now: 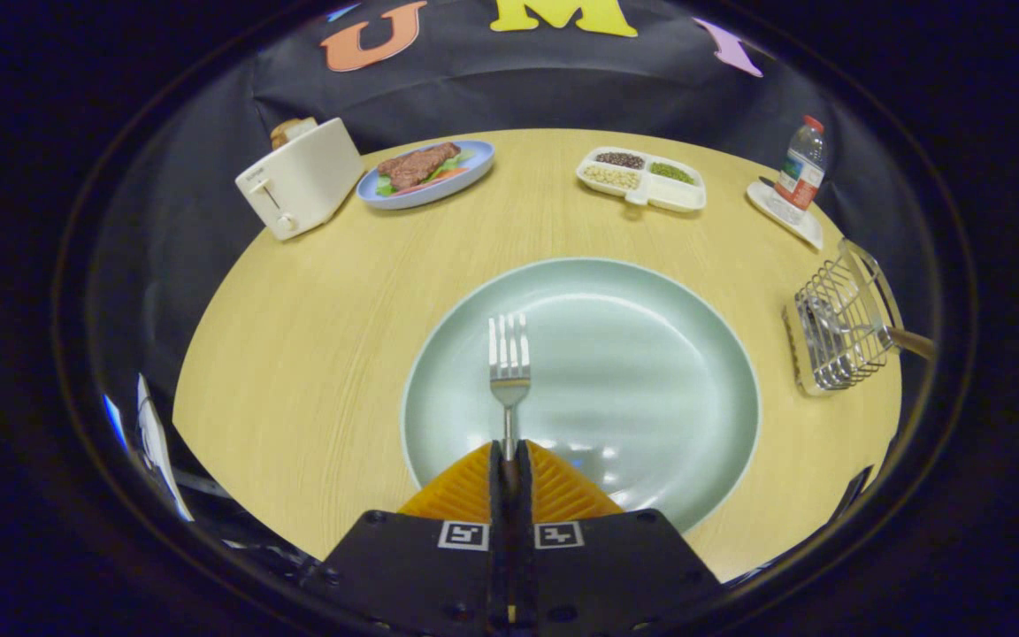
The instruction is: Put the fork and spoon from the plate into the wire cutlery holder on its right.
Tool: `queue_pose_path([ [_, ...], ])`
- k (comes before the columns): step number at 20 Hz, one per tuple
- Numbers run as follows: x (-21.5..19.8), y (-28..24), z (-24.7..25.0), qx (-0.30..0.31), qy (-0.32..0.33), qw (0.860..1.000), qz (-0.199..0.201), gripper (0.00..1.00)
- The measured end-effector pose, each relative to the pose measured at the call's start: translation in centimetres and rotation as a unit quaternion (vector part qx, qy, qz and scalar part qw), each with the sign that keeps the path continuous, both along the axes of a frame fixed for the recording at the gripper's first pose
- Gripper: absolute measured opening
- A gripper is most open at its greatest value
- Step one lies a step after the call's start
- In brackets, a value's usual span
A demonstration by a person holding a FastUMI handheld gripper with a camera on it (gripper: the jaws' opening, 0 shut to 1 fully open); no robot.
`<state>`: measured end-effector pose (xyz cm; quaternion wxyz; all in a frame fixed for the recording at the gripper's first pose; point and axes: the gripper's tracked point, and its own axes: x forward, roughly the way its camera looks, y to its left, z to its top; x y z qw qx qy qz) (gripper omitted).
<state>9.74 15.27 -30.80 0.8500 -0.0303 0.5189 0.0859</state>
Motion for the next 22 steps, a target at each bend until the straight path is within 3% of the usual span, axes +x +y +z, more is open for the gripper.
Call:
queue_pose_path([
  [8,-0.3,-1.3,2.8,0.029,-0.022,0.999,0.005,0.01],
  [14,0.3,-6.3,7.6,0.052,-0.077,0.995,-0.019,0.01],
  [22,1.3,-15.5,13.7,0.056,-0.154,0.983,-0.079,0.0],
])
